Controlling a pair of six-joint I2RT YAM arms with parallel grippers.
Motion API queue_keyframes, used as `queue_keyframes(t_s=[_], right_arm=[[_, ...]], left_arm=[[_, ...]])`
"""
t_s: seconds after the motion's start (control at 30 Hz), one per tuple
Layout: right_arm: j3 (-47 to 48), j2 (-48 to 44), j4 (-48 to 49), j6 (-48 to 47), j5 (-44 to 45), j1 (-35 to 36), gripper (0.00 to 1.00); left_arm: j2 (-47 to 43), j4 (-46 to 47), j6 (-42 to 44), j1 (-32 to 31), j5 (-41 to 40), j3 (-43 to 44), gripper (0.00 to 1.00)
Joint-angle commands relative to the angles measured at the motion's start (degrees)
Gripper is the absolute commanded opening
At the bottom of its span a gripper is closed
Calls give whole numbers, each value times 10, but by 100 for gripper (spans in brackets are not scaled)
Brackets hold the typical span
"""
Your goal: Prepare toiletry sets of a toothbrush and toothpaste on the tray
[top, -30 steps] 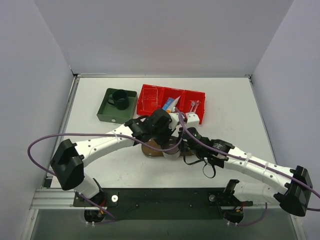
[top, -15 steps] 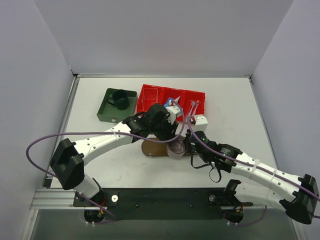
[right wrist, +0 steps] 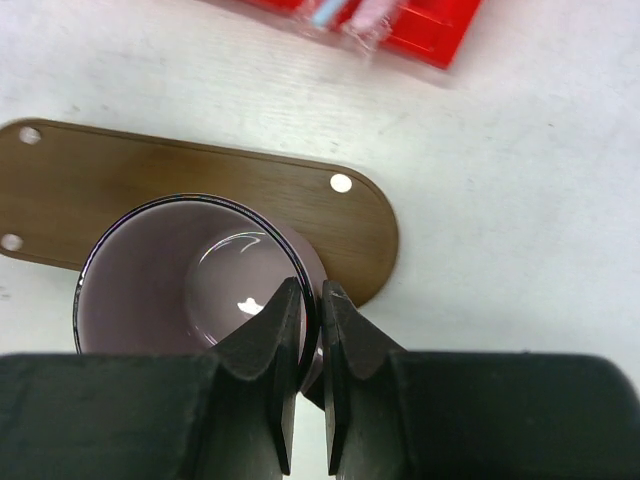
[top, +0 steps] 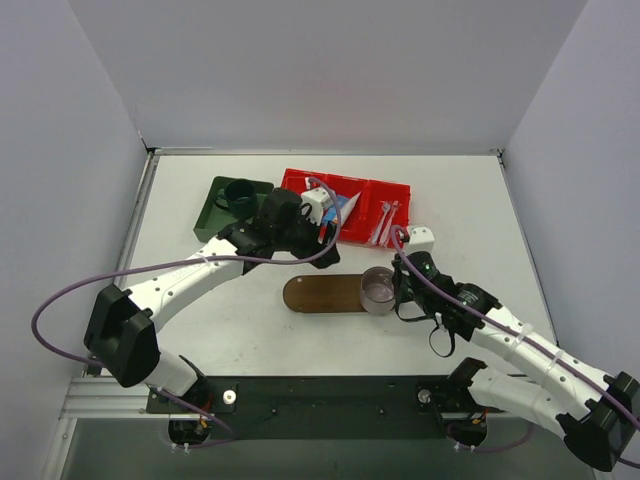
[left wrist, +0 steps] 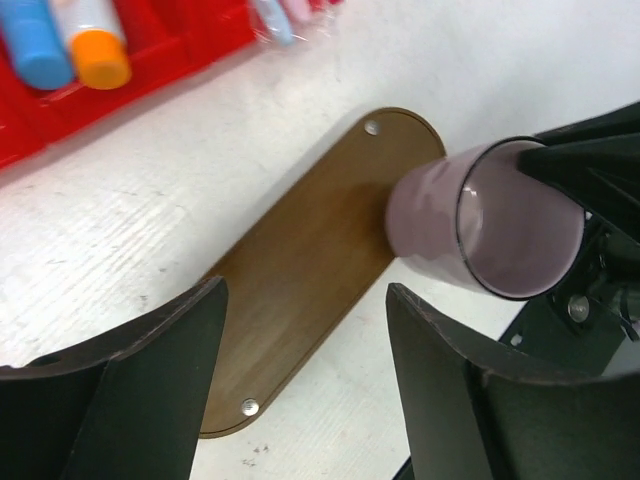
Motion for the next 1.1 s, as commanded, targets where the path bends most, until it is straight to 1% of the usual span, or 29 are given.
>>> queue_keyframes(t_s=[0.0, 0.03, 0.17, 0.37, 0.57, 0.83, 0.97, 1.07], right_arm=[[8, -5, -17, -49, -16, -24, 0], [10, 2, -20, -56, -25, -33, 0], [18, 13, -24, -88, -48, -57, 0], [16, 29, -8, -125, -107, -110, 0], [2, 37, 31, -140, -145, -136, 0], [-17, 37, 83, -153, -152, -140, 0], [-33, 36, 103, -164, -141, -140, 0], [-40, 34, 120, -171, -130, -140, 0]], left_arm=[[-43, 18, -4, 30, 12, -3, 77], [-51, 18, -1, 38, 10, -6, 79], [-67, 19, 4, 49, 3, -14, 81], [-71, 21, 8, 53, 3, -17, 82], [-67, 21, 7, 53, 6, -18, 82], [-71, 18, 14, 53, -9, -19, 82], [-83, 17, 21, 53, -40, -20, 82], [-95, 19, 25, 53, -49, -27, 82]])
